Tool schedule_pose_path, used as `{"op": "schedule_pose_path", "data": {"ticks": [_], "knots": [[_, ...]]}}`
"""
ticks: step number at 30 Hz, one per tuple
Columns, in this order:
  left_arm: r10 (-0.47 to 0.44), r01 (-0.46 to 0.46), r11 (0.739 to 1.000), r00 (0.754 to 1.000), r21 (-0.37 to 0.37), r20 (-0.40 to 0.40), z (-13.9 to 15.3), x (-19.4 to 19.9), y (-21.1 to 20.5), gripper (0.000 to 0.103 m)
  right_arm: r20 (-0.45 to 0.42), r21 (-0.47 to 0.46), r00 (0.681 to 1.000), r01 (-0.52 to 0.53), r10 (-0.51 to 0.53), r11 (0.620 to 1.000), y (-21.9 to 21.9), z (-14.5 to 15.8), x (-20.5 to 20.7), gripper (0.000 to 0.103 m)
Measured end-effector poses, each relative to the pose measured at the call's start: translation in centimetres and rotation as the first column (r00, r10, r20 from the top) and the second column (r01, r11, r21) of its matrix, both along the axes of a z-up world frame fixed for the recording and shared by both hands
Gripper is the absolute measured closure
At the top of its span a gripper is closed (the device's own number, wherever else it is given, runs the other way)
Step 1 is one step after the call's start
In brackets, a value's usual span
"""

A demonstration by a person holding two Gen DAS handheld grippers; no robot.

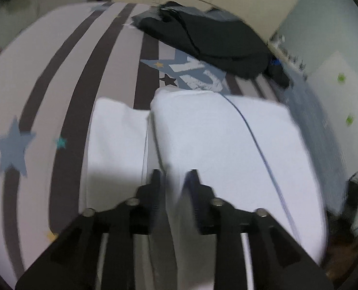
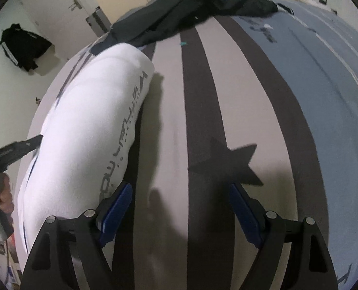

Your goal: Fold clothes

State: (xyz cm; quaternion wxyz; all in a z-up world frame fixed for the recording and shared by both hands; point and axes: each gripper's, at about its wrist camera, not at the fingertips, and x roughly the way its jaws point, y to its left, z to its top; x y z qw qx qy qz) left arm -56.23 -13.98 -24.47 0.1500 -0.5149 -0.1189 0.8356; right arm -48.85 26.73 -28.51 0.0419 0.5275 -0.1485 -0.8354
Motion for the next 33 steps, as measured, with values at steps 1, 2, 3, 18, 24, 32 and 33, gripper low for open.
{"op": "schedule_pose_path", "data": {"ticks": [1,2,3,18,24,32,33], "knots": [[0.001,-0.001,1.000,1.000,0.001,0.005,0.1,0.7,-0.4,0.045,0.003,0.002,1.000,0.001,-0.001,1.000,0.0,-0.1,0.1,0.026],[0.000,0.000,1.000,1.000,0.002,0.010,0.2,1.3,-0.9,0.042,0.004,0.006,1.000,0.003,-0.003,1.000,0.1,-0.2,0.1,0.026],[-0.001,0.001,1.000,1.000,0.002,0.014,0.3,2.0,-1.3,0.041,0.005,0.009,1.000,0.004,-0.004,1.000,0.1,-0.2,0.2,0.026],[-0.153,0.159,0.982,0.986,-0.100,0.065,-2.1,3.6,2.9,0.046,-0.003,0.052,1.000,0.000,0.000,0.999,-0.5,0.4,-0.3,0.028],[-0.080,0.084,0.990,0.996,-0.109,0.047,-2.4,3.7,3.0,0.063,-0.018,0.068,1.000,0.009,-0.008,0.998,-0.3,1.0,-0.2,0.028],[-0.097,0.091,0.978,0.995,-0.189,-0.024,-0.7,5.1,5.0,0.096,-0.054,0.067,0.998,0.019,-0.015,0.998,-0.5,2.2,0.7,0.028],[-0.101,0.092,0.978,0.994,-0.188,-0.039,-0.1,5.3,4.7,0.096,-0.056,0.059,0.998,0.021,-0.018,0.998,-0.7,2.6,0.7,0.028]]}}
